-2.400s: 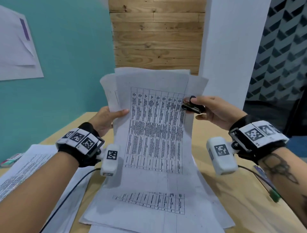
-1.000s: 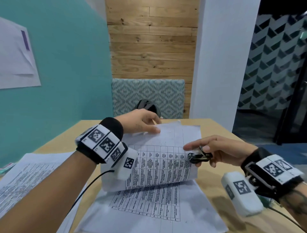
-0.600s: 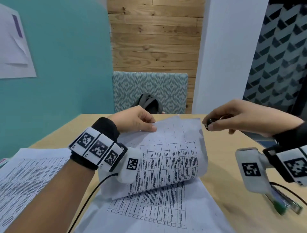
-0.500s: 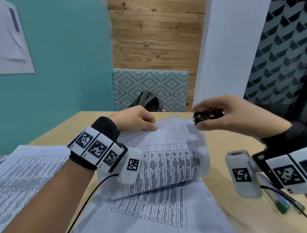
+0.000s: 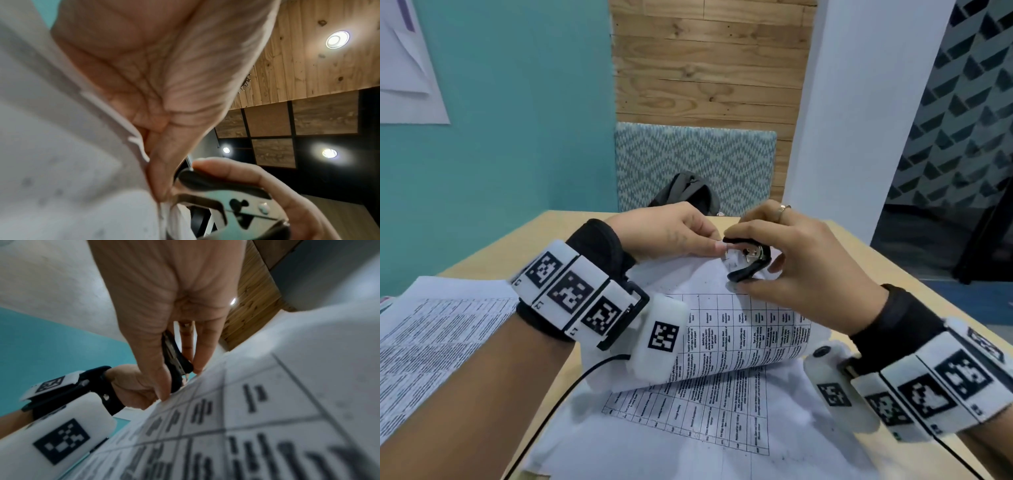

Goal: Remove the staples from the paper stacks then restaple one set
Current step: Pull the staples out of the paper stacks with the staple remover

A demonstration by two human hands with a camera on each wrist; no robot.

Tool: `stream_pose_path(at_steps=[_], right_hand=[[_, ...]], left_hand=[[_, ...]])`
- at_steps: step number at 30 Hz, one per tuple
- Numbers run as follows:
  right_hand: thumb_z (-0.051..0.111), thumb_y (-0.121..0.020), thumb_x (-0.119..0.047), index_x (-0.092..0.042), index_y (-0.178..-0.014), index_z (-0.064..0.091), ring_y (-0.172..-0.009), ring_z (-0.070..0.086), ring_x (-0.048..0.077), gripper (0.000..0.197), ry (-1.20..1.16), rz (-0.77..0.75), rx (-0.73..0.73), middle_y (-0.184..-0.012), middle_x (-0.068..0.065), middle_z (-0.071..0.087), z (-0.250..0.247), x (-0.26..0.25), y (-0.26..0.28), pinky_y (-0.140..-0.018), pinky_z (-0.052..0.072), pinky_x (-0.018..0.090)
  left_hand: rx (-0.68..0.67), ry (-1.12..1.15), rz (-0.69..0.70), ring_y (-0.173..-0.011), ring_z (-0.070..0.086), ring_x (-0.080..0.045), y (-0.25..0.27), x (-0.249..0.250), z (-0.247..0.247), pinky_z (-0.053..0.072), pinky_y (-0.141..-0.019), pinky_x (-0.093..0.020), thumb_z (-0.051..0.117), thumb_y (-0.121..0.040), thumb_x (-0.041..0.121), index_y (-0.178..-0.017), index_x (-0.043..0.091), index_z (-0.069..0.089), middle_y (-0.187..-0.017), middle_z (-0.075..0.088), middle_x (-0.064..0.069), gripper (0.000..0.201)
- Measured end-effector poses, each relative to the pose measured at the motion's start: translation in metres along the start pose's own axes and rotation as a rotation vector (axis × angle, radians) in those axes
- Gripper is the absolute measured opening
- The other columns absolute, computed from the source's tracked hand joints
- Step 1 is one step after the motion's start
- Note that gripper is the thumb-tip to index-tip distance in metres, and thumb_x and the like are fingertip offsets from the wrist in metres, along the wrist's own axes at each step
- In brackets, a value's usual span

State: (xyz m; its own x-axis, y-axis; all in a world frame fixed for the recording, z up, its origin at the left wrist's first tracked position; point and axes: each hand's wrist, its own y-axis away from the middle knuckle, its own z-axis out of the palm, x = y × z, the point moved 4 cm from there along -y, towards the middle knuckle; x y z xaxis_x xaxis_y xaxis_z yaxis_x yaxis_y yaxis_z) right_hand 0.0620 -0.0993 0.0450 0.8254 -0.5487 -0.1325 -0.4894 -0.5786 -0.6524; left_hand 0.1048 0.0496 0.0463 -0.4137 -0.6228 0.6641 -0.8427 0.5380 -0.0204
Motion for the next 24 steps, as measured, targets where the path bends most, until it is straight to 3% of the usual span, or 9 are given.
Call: stream_pose_path(at_steps=[2,4,7,11,14,18,21,24], right_hand=[[0.073,-0.066,-0.029,-0.016,-0.106,0.068,-0.079,0.058,0.018,0.042,-0.027,-0.003,-0.014,-0.1,0.001,0.058,-0.0005,-0.0007,0.0,-0.059,0.053,0.043],[0.074,-0.066,-0.028,-0.016,-0.107,0.068,-0.08,0.058,0.017,0.043,-0.031,0.001,-0.026,-0.1,0.0,0.058,-0.0015,-0.0012,-0.0002,-0.06,0.053,0.041],[0.073,-0.066,-0.028,-0.016,-0.107,0.069,-0.079,0.059,0.017,0.043,-0.044,0.009,-0.028,-0.098,0.0,0.058,-0.0023,-0.001,-0.0009,-0.06,0.053,0.042],[0.072,-0.066,-0.03,-0.018,-0.108,0.068,-0.079,0.058,0.017,0.044,-0.029,0.022,-0.036,-0.097,-0.004,0.058,-0.0013,-0.0005,-0.0012,-0.058,0.052,0.044],[0.071,-0.067,-0.029,-0.018,-0.107,0.068,-0.077,0.058,0.017,0.042,-0.014,0.011,-0.034,-0.096,-0.003,0.058,-0.0019,-0.0008,-0.0012,-0.057,0.052,0.043],[0.071,-0.066,-0.028,-0.017,-0.106,0.069,-0.075,0.058,0.017,0.041,-0.007,-0.006,-0.029,-0.094,-0.004,0.058,-0.0029,-0.0019,-0.0014,-0.058,0.052,0.043],[0.07,-0.067,-0.027,-0.017,-0.105,0.07,-0.074,0.059,0.021,0.039,0.002,-0.016,-0.03,-0.092,-0.002,0.059,-0.0036,-0.0025,-0.0016,-0.058,0.052,0.044],[0.07,-0.066,-0.027,-0.017,-0.103,0.07,-0.072,0.06,0.024,0.038,0.016,-0.026,-0.031,-0.089,-0.001,0.059,-0.0036,-0.0025,-0.0017,-0.059,0.051,0.044]], left_hand=[[-0.017,0.033,0.017,-0.074,0.044,-0.013,-0.0008,-0.0007,0.002,0.035,-0.076,-0.026,0.056,-0.091,0.03,-0.091,-0.003,0.065,-0.078,0.051,-0.003,0.034],[-0.034,0.07,0.028,-0.082,0.045,-0.014,-0.0011,-0.0011,0.003,0.036,-0.084,-0.026,0.056,-0.089,0.032,-0.096,-0.009,0.062,-0.084,0.052,-0.005,0.041],[-0.038,0.108,0.034,-0.078,0.042,-0.011,-0.0007,0.0007,0.003,0.035,-0.08,-0.018,0.053,-0.092,0.021,-0.089,-0.011,0.058,-0.082,0.047,-0.007,0.032],[-0.053,0.149,0.045,-0.084,0.04,-0.017,0.0006,0.0021,0.0042,0.033,-0.083,-0.025,0.052,-0.081,0.025,-0.09,-0.009,0.06,-0.085,0.046,-0.009,0.035],[-0.051,0.142,0.029,-0.084,0.039,-0.018,-0.0011,0.0009,0.0048,0.033,-0.085,-0.028,0.055,-0.089,0.019,-0.086,0.0,0.06,-0.086,0.046,-0.008,0.021],[-0.062,0.168,0.047,-0.078,0.039,-0.015,-0.0015,0.0013,0.0053,0.032,-0.078,-0.022,0.052,-0.079,0.027,-0.079,0.004,0.06,-0.078,0.047,-0.005,0.023],[-0.075,0.202,0.064,-0.062,0.039,-0.002,-0.0016,0.0023,0.0057,0.033,-0.063,-0.01,0.052,-0.077,0.025,-0.069,0.011,0.057,-0.062,0.046,0.01,0.017],[-0.08,0.213,0.084,-0.06,0.038,-0.001,-0.0035,0.0009,0.0062,0.033,-0.059,-0.009,0.052,-0.077,0.025,-0.069,0.01,0.057,-0.062,0.045,0.01,0.017]])
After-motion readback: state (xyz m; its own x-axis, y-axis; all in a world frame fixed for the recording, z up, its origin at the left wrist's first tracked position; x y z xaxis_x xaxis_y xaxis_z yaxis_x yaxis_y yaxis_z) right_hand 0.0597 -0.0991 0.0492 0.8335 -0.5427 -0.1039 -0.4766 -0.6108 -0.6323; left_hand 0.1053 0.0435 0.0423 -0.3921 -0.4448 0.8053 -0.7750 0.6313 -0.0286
